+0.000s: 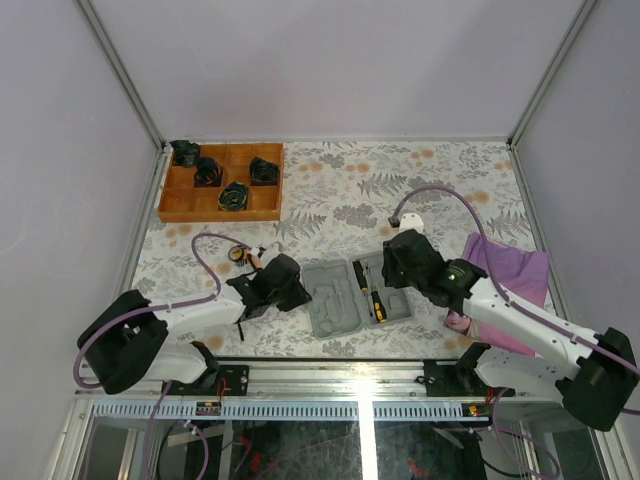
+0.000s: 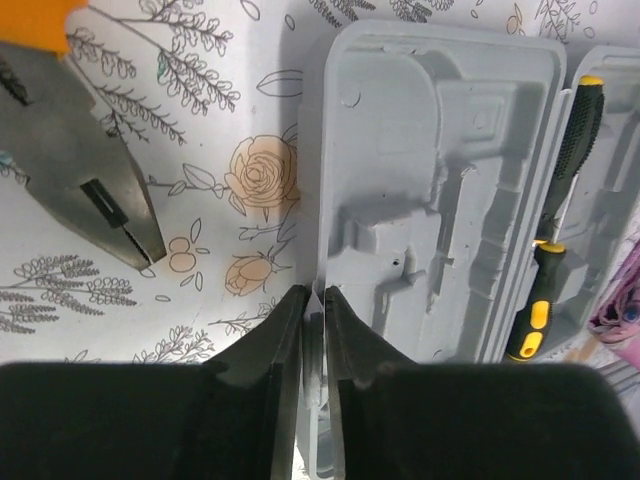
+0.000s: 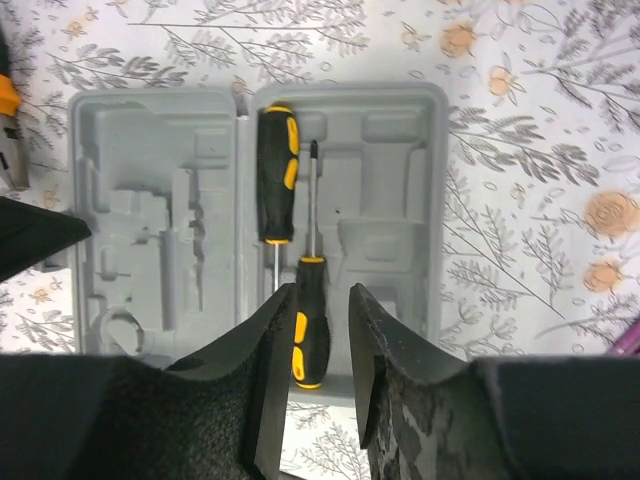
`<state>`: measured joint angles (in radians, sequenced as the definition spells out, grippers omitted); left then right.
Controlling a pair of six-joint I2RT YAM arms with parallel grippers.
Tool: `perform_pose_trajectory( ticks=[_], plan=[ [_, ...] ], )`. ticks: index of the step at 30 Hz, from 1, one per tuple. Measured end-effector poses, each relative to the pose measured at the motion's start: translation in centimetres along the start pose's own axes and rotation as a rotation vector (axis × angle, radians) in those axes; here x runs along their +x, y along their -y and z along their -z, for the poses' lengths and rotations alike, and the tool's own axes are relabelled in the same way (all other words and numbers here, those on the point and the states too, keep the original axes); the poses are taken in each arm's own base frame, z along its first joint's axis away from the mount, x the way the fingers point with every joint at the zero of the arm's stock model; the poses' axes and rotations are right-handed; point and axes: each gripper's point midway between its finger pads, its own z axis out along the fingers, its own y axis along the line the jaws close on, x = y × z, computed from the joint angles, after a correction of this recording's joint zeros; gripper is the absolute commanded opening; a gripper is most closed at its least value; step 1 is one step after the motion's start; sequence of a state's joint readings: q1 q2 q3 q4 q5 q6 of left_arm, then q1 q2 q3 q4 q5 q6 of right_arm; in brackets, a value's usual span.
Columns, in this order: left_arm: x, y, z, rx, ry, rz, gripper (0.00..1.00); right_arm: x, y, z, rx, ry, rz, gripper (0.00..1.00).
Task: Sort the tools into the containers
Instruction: Place the screwdriver in the storage box, then pick up the pliers at the center of the board.
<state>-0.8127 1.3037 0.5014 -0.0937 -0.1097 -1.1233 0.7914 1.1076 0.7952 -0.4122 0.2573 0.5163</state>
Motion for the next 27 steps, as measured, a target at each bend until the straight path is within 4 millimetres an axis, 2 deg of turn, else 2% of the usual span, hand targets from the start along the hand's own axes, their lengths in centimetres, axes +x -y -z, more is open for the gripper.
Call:
perform_pose_trajectory(
  ticks=[3, 6, 10, 14, 19, 23, 27],
  plan=[
    [-0.2, 0.1, -0.3, -0.011, -0.01, -0.032, 0.21, 0.8, 1.2, 0.6, 0.025, 0.025, -0.021, 0.41],
    [-0.7, 0.3, -0.7, -0.025, -0.014, -0.058, 0.35, 1.7, 2.1, 1.0, 0.039, 0.031, -0.036, 0.44],
    [-2.6, 0.9, -0.6, -0.027, 0.012, -0.072, 0.46, 1.8, 2.7, 1.6, 0.048, 0.058, -0.053, 0.47],
    [-4.8, 1.1, 0.3, -0.042, 0.054, -0.078, 0.5, 1.0, 2.9, 2.5, 0.044, 0.105, -0.066, 0.51],
    [-8.4, 0.7, 2.6, -0.07, 0.142, -0.068, 0.5, 0.8, 3.1, 2.9, 0.041, 0.128, -0.073, 0.52],
    [-11.2, -1.2, 4.2, -0.131, 0.219, -0.038, 0.5, 1.5, 3.4, 2.6, 0.049, 0.114, -0.069, 0.52],
    [-12.8, -3.7, 4.9, -0.209, 0.249, -0.001, 0.5, 2.0, 3.6, 2.4, 0.056, 0.102, -0.064, 0.52]
  ],
)
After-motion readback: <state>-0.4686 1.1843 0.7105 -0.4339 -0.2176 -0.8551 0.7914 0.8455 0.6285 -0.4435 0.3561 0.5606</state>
